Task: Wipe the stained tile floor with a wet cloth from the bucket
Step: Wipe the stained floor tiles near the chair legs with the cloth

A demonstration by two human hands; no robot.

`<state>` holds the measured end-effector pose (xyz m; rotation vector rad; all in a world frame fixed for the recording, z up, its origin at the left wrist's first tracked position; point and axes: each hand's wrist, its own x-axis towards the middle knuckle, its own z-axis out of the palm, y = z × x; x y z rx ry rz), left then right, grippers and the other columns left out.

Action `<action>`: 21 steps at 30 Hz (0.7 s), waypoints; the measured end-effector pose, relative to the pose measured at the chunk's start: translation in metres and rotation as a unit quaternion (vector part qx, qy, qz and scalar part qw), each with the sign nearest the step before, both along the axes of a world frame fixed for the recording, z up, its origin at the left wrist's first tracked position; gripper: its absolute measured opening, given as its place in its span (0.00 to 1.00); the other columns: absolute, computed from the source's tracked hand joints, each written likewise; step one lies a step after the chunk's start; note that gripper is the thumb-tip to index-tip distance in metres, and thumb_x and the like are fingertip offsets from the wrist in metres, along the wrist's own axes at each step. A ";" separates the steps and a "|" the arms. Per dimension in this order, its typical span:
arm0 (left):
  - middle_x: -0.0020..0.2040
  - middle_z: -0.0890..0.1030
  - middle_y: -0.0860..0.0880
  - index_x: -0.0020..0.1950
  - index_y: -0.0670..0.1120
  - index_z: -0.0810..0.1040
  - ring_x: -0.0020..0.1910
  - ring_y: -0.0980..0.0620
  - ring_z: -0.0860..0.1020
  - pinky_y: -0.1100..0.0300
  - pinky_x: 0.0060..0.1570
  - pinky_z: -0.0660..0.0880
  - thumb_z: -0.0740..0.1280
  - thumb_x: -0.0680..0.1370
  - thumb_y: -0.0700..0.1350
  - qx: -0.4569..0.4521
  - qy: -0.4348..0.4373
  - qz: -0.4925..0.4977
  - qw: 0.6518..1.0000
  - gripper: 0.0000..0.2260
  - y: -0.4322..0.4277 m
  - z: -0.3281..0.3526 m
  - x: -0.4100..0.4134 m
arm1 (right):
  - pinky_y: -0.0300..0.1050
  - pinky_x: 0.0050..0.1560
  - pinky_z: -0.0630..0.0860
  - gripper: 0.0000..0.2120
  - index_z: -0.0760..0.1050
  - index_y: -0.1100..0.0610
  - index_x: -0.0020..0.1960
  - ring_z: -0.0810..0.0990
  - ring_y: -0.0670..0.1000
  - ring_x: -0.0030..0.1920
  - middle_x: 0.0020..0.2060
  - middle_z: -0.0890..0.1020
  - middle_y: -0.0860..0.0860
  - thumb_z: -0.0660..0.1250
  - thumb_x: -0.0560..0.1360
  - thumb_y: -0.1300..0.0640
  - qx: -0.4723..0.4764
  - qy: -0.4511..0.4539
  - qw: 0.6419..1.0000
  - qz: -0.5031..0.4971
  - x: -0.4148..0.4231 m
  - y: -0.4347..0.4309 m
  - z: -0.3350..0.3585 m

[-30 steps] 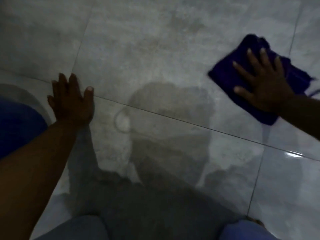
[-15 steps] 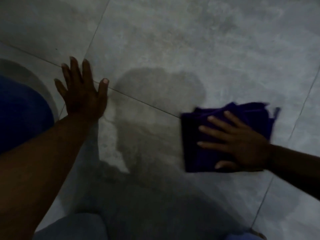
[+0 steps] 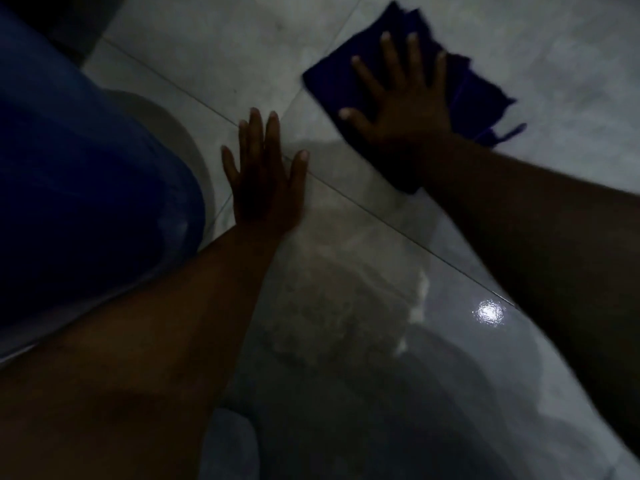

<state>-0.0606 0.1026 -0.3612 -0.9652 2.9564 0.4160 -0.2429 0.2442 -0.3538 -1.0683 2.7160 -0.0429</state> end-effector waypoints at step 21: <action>0.82 0.47 0.41 0.80 0.50 0.50 0.81 0.40 0.46 0.37 0.77 0.43 0.50 0.74 0.73 -0.030 -0.118 -0.019 0.992 0.41 -0.003 0.006 0.000 | 0.78 0.69 0.56 0.38 0.43 0.44 0.81 0.46 0.63 0.81 0.82 0.48 0.56 0.44 0.76 0.28 0.187 -0.087 0.978 0.001 0.189 0.462 0.044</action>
